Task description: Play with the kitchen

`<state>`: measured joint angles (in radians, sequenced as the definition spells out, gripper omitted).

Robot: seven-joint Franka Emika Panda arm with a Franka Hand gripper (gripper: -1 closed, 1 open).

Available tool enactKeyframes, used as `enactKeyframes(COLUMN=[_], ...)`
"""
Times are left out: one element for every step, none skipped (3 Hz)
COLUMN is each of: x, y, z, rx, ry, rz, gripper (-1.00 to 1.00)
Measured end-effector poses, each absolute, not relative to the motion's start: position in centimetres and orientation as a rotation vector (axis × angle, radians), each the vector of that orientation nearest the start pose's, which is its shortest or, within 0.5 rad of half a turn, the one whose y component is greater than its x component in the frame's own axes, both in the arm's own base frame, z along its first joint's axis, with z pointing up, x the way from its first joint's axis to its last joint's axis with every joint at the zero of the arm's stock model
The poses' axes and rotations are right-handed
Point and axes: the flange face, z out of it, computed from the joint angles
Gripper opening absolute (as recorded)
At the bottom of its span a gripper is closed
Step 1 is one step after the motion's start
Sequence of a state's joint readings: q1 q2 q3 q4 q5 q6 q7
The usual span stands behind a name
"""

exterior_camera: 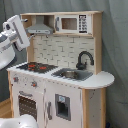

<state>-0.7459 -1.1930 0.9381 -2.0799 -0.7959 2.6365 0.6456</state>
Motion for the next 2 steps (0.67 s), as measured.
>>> enactKeyframes(x=[29.8,28.4], y=[39.3,42.5], z=[66.9,63.5], rx=[1.293,1.19], ry=[0.353,0.432], rz=[1.506,1.467], gripper=[1.0,1.0])
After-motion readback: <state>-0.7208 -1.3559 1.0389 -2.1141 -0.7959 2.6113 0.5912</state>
